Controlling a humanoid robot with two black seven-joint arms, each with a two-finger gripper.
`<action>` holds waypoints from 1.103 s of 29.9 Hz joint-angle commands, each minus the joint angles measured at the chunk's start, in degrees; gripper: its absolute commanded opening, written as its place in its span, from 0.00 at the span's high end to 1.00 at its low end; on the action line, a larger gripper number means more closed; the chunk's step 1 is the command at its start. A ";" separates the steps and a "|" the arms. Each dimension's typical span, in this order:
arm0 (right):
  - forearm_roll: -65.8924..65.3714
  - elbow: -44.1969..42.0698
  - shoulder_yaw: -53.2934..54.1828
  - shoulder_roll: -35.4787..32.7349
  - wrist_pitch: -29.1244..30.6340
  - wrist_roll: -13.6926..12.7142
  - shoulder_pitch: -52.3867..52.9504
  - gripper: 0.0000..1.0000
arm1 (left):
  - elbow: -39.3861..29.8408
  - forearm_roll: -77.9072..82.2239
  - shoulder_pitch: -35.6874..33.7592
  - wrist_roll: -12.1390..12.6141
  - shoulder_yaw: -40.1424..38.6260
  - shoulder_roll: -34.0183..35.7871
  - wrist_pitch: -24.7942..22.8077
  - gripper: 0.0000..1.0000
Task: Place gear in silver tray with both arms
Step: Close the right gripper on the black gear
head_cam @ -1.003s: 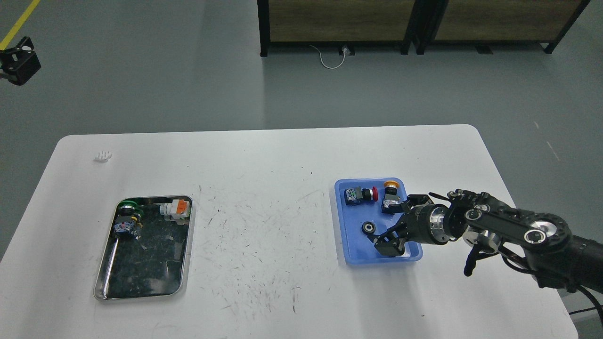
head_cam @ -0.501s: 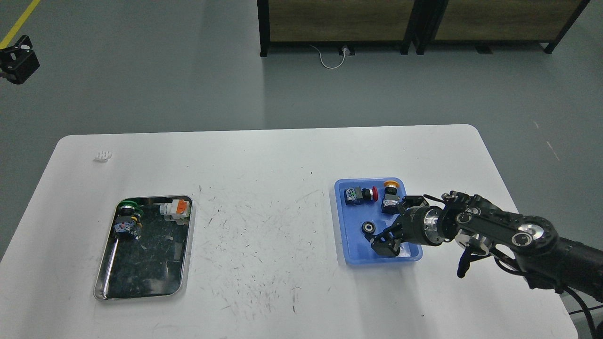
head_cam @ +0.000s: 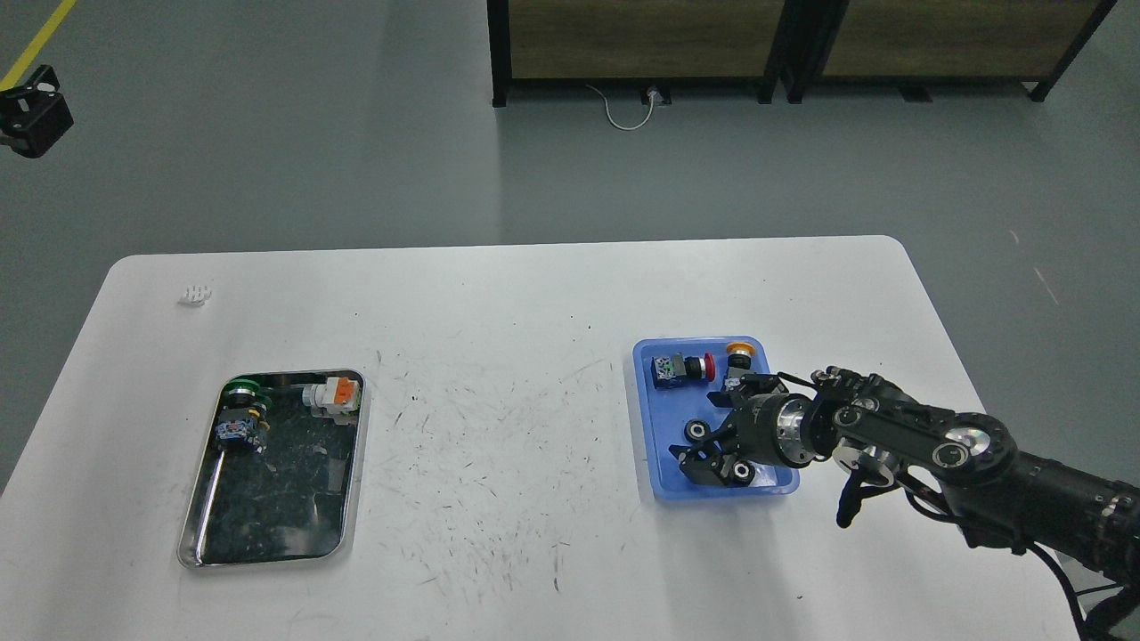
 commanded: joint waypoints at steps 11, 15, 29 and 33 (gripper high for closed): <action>-2.09 -0.62 0.08 0.05 -2.29 0.61 -1.41 0.08 | 0.01 0.08 0.19 0.00 0.01 0.00 0.70 0.02; -2.09 -0.62 0.17 -0.13 -2.46 1.13 -1.58 0.08 | 0.01 0.08 0.19 0.00 0.01 0.00 0.70 0.02; -2.00 -0.62 1.04 1.28 -2.55 1.75 -1.67 0.13 | 0.10 0.52 0.19 0.09 0.09 0.17 0.70 0.02; -1.83 -0.62 1.22 1.46 -2.37 2.01 -1.67 0.17 | 0.10 0.52 0.19 0.09 0.09 0.17 0.79 0.02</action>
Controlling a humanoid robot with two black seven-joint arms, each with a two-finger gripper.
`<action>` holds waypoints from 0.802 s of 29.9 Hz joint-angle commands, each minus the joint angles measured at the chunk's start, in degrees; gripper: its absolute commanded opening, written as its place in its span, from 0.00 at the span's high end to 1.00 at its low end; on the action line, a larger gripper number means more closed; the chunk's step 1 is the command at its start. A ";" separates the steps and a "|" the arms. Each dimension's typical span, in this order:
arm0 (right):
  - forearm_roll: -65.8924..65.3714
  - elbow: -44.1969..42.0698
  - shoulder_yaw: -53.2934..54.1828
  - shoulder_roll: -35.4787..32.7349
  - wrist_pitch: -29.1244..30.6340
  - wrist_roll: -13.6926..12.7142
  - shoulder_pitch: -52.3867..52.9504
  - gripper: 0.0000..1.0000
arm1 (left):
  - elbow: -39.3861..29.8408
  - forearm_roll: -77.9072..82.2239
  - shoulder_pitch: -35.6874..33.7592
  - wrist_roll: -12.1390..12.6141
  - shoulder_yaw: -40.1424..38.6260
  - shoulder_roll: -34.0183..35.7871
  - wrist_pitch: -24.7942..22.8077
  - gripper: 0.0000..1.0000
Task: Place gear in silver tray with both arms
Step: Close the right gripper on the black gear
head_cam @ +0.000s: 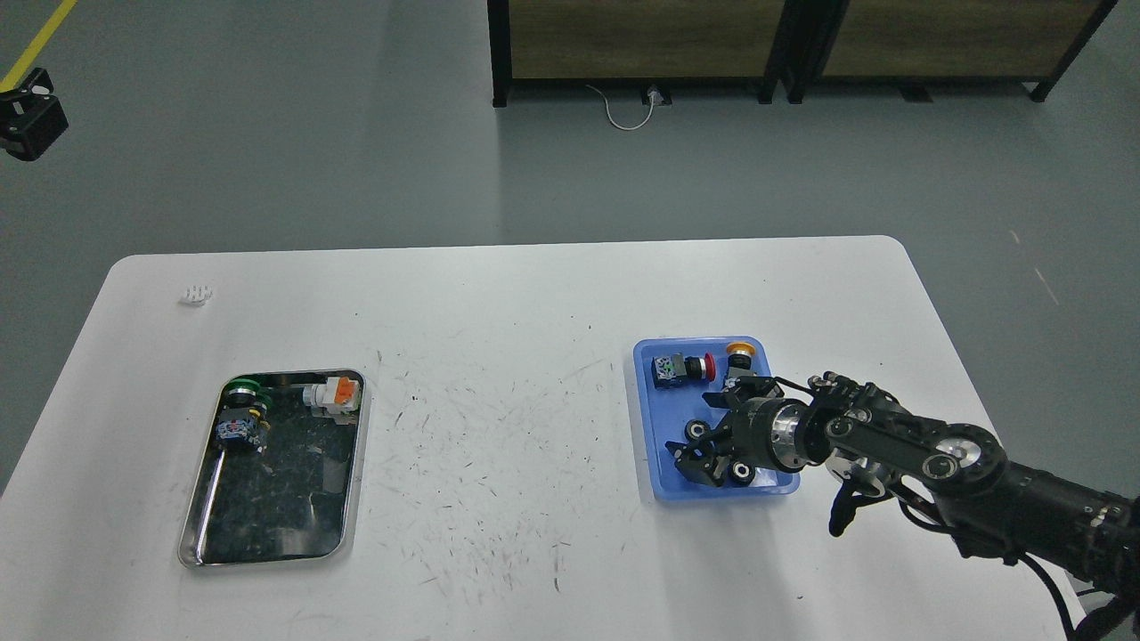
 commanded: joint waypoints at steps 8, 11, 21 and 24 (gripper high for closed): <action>0.27 0.18 1.25 -0.58 0.85 0.16 -1.23 0.27 | 0.03 0.10 0.00 0.02 0.09 0.00 0.51 0.02; 0.36 0.36 1.25 -0.93 1.12 0.08 -1.67 0.30 | 0.03 0.10 0.00 0.02 0.17 0.00 0.51 0.02; 0.36 0.44 2.66 -1.28 2.96 -0.10 -2.02 0.43 | 0.82 0.10 0.09 0.02 0.35 0.00 0.51 0.02; 0.36 0.36 2.75 -1.37 3.49 -0.10 -2.28 0.49 | 0.82 0.10 0.17 0.02 0.44 0.00 0.51 0.02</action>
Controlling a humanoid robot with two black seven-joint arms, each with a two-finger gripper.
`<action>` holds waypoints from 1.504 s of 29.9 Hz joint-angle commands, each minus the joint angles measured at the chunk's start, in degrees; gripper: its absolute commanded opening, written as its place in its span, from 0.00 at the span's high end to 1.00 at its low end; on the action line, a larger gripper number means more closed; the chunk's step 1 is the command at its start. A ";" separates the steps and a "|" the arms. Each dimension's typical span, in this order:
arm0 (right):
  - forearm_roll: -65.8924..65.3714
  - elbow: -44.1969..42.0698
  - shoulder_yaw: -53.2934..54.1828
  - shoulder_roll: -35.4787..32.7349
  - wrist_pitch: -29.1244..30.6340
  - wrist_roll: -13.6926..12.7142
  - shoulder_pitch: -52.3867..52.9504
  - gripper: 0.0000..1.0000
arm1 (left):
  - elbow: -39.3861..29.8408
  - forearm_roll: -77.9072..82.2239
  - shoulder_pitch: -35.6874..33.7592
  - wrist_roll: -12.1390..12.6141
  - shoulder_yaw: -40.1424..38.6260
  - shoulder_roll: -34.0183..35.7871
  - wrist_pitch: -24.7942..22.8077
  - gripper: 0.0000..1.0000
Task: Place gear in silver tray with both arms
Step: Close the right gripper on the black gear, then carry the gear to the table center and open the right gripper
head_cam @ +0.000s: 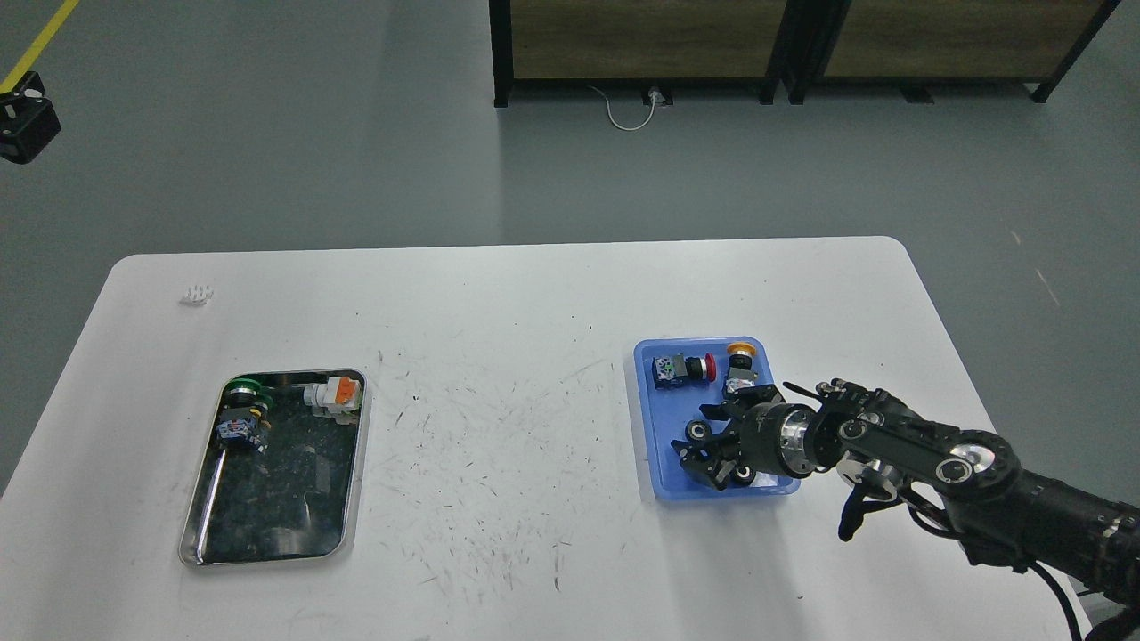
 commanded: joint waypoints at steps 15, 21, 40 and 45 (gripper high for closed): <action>0.00 0.52 1.97 -2.36 3.38 0.07 -0.95 0.72 | 0.11 0.00 0.08 0.00 0.22 -0.09 0.00 0.02; 0.27 1.57 5.22 -3.15 5.14 0.07 -0.69 0.77 | 0.11 0.00 0.08 0.00 0.22 -0.09 0.00 0.02; 1.32 1.84 -1.01 9.50 7.43 0.69 8.10 0.75 | 0.11 0.44 -0.54 0.79 0.66 0.00 -0.18 0.01; 1.23 -0.09 -3.82 15.03 7.43 0.69 8.90 0.74 | 0.11 1.05 -0.19 0.88 0.66 0.00 -0.09 0.02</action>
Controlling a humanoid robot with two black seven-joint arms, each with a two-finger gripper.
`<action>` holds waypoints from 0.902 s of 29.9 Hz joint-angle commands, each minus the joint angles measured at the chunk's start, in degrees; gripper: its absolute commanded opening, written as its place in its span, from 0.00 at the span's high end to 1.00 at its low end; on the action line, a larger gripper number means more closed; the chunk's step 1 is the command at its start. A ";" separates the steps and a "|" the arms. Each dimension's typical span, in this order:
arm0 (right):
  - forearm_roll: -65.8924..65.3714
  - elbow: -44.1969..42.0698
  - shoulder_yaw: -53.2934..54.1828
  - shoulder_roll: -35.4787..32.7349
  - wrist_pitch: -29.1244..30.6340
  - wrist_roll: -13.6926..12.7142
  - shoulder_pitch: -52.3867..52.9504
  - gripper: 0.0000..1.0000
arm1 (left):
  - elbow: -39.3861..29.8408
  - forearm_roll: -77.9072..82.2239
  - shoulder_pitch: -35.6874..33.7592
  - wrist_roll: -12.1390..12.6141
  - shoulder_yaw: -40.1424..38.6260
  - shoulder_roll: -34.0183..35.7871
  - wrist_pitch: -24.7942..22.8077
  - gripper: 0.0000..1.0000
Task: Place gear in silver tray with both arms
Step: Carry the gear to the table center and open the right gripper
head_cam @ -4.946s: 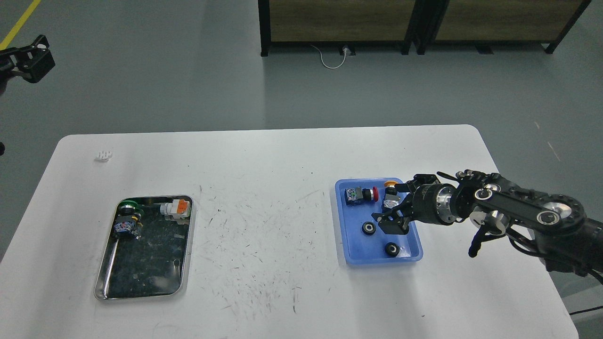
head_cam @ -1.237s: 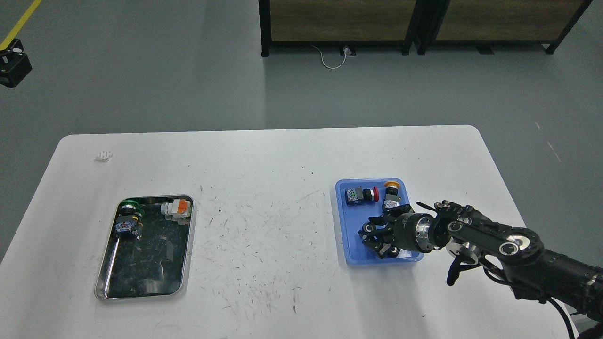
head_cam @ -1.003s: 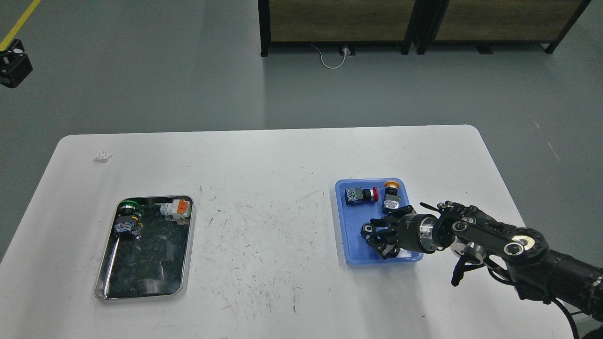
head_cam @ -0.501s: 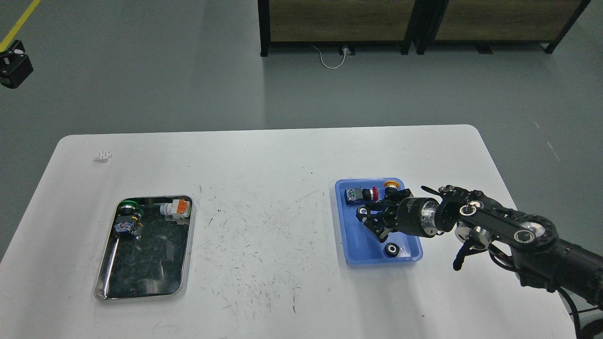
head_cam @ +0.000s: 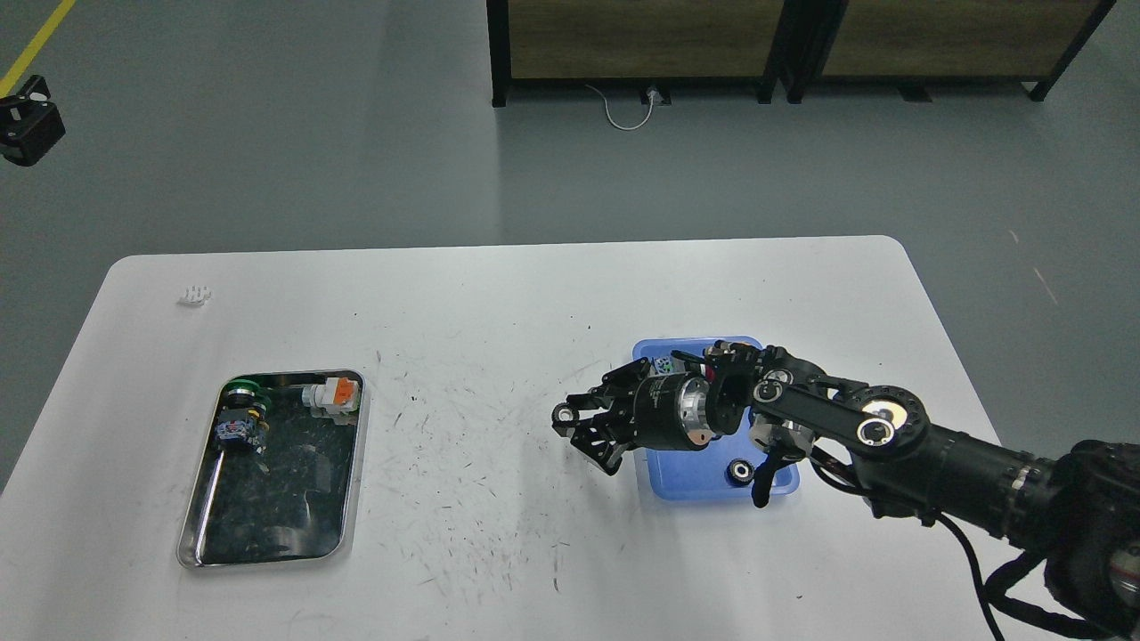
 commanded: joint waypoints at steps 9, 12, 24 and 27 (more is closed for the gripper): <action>-0.17 -3.89 -5.89 8.88 0.78 -0.01 0.35 0.74 | 0.01 0.16 0.62 -0.07 0.00 0.19 0.17 0.02; -0.26 -5.39 -6.15 10.28 1.40 0.26 0.44 0.72 | 0.01 0.16 0.80 -0.16 0.09 0.46 0.44 0.01; -2.55 -11.72 -2.56 13.80 0.79 4.39 1.58 0.10 | 0.01 0.16 1.24 -0.69 0.18 0.46 0.79 0.02; -2.55 -11.98 0.08 13.80 0.44 4.30 1.67 0.05 | -0.17 0.07 1.24 -0.78 0.18 0.54 0.53 0.01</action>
